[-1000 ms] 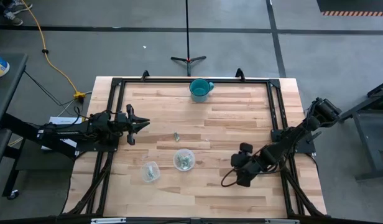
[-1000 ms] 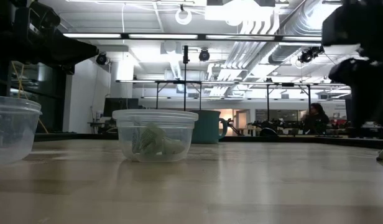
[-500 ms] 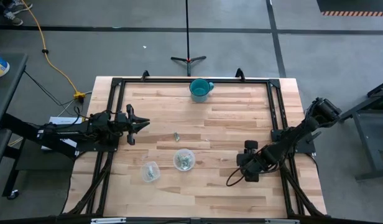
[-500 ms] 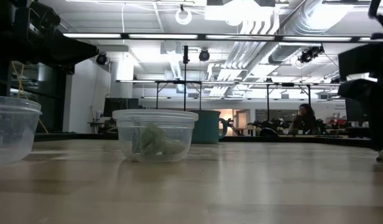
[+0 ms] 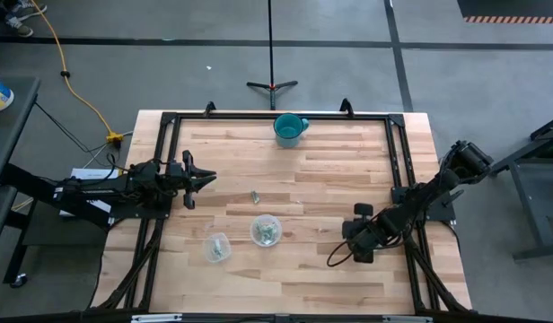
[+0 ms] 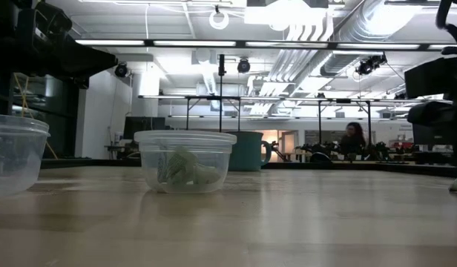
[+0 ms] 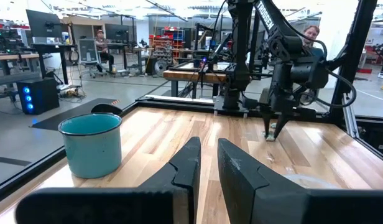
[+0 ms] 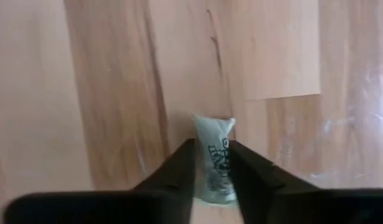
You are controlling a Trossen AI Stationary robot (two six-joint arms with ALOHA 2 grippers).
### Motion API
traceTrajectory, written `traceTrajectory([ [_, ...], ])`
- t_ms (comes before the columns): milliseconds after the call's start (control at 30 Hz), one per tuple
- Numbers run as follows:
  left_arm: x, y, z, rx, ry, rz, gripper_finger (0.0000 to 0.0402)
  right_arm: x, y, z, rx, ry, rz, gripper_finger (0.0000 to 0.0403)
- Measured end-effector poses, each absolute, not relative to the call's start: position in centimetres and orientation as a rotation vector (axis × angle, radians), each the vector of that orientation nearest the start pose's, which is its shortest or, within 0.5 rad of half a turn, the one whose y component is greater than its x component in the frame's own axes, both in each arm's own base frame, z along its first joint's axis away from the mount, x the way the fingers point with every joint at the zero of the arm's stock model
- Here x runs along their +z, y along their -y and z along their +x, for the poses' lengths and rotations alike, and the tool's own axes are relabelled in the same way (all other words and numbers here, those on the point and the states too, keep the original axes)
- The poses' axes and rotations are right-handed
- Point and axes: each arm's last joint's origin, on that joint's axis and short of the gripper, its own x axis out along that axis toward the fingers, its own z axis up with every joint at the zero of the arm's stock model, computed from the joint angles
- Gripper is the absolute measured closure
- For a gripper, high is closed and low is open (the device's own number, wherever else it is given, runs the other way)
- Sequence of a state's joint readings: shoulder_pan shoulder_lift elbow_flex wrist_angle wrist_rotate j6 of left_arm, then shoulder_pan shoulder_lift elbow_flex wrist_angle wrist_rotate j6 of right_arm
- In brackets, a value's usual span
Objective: Pick and place items into bin
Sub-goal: Put the stevia packet into the left transparent bin
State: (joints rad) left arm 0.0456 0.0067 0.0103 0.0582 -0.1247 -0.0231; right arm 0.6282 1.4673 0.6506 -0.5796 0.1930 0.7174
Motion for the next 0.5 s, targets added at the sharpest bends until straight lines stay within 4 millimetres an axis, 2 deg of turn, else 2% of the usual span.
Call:
traceTrajectory([
  [133, 17.2, -0.8, 9.7, 0.17, 0.064, -0.025, 0.0309, 13.6, -12.9, 19.0, -0.135, -1.202, 0.096, 0.0391],
  [267, 17.2, -0.8, 9.7, 0.169, 0.064, -0.025, 0.0309, 14.9, -13.9, 21.3, -0.11, -0.864, 0.065, 0.0383],
  [333, 17.2, -0.8, 9.7, 0.17, 0.066, -0.026, 0.0309, 16.2, -14.3, 22.8, -0.079, -0.664, 0.028, 0.0394],
  [433, 17.2, -0.8, 9.7, 0.17, 0.066, -0.026, 0.0309, 18.1, -14.3, 25.0, -0.04, -0.415, -0.02, 0.0396],
  [500, 17.2, -0.8, 9.7, 0.17, 0.066, -0.026, 0.0309, 18.7, -14.0, 26.3, -0.008, -0.305, -0.056, 0.0395],
])
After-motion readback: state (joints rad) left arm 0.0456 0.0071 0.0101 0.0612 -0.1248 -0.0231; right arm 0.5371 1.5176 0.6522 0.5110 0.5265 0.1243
